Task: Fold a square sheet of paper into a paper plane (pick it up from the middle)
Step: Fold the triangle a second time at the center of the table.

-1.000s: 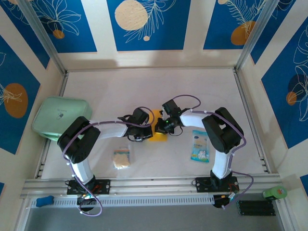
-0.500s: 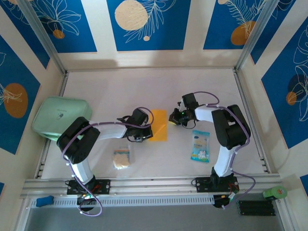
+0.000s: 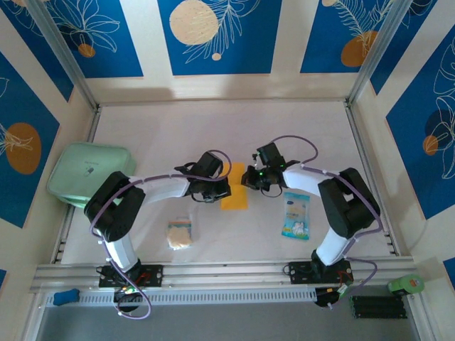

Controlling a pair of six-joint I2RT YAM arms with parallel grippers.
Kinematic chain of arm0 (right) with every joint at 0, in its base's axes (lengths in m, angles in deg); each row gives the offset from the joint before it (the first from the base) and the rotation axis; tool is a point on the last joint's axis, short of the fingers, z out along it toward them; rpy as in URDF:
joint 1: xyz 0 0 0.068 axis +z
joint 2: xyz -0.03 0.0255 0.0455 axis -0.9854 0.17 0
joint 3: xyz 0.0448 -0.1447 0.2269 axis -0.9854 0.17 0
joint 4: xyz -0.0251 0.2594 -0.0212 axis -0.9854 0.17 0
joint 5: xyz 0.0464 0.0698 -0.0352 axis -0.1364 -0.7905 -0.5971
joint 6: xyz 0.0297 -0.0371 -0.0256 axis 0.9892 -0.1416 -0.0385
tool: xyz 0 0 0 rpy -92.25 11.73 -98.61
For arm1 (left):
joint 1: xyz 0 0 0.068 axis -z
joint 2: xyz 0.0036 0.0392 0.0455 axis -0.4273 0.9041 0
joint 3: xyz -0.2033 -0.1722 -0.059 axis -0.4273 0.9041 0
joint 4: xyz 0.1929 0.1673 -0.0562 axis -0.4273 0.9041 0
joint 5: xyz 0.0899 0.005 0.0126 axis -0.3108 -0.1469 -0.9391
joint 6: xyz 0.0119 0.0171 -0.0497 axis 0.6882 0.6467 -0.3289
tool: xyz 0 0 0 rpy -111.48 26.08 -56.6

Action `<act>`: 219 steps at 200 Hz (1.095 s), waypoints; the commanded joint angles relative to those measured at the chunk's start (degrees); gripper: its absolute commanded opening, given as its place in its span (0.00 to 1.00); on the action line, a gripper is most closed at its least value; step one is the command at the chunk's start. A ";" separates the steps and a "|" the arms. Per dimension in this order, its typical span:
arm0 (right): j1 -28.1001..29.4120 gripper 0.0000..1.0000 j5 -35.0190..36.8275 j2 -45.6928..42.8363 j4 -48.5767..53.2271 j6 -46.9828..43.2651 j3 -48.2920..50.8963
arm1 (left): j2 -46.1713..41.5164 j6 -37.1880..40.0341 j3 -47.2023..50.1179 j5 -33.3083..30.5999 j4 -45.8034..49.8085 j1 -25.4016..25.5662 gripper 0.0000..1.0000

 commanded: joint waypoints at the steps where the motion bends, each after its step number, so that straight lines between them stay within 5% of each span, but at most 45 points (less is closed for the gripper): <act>1: 1.17 0.02 -2.68 3.58 0.02 1.98 -1.72 | 0.75 0.79 -0.94 1.42 -0.75 -0.27 0.04; 219: 0.82 0.02 -3.64 8.21 -1.99 2.79 -4.94 | 6.74 3.94 -5.68 -2.83 0.62 -0.88 0.04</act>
